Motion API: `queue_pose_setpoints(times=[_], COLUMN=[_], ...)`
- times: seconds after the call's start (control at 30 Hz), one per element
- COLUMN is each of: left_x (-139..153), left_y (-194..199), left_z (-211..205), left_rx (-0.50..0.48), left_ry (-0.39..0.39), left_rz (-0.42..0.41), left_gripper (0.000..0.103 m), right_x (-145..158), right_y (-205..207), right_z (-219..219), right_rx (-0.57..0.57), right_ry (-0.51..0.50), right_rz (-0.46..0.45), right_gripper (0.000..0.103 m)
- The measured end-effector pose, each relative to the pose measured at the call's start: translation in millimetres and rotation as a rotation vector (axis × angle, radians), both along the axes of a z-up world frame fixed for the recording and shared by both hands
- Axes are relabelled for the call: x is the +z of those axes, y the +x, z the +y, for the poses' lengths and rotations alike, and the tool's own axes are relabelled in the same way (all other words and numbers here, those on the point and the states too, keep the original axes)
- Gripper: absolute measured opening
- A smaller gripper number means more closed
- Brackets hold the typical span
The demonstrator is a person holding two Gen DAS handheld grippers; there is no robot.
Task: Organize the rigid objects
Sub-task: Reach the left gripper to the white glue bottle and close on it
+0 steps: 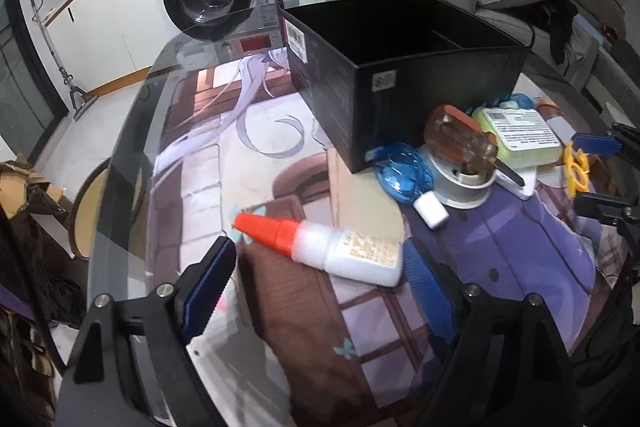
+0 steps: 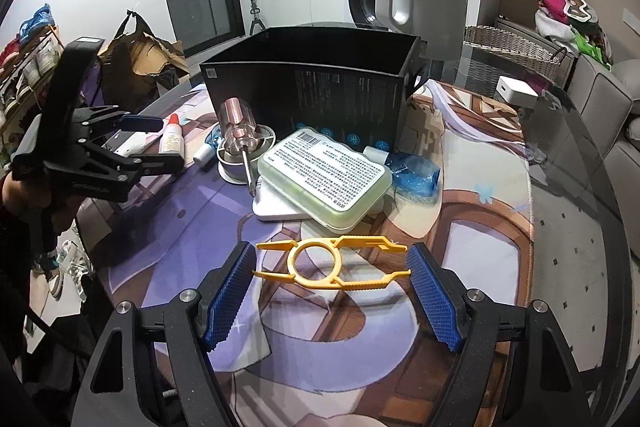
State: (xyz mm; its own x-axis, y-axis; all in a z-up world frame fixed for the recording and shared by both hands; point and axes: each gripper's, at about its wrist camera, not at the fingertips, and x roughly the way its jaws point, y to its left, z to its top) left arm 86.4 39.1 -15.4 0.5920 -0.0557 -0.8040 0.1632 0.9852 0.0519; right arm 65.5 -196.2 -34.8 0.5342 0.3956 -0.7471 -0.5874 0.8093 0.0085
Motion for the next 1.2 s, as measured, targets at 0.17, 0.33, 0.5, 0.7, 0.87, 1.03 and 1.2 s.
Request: queue_pose_setpoints(times=[0.17, 0.33, 0.5, 0.7, 0.87, 1.03, 1.2], left_x=[1, -1, -2, -3, -2, -4, -4], left_y=[11, 13, 13, 7, -5, -8, -13], left_z=[-2, 0, 2, 4, 6, 8, 11], left_rx=[-0.024, -0.049, -0.073, -0.014, 0.035, 0.086, 0.105], left_ry=[0.027, -0.012, -0.046, -0.089, -0.096, -0.086, -0.102], left_rz=[0.019, 0.028, 0.03, 0.012, -0.053, -0.081, -0.1], left_gripper=[0.088, 0.088, 0.088, 0.079, 0.047, 0.019, 0.019], right_x=[3, 5, 4, 5, 4, 3, 3], right_y=[0, 0, 1, 0, -1, -2, -2], right_z=[-3, -5, -5, -4, -3, -1, -2], right_rx=[0.006, 0.005, 0.004, 0.009, 0.012, 0.012, 0.005], right_ry=[0.008, 0.011, 0.011, 0.011, 0.008, 0.004, 0.006], right_rz=[0.002, -0.003, 0.001, -0.003, -0.005, -0.006, -0.014], right_gripper=[0.079, 0.079, 0.079, 0.079, 0.079, 0.079, 0.079])
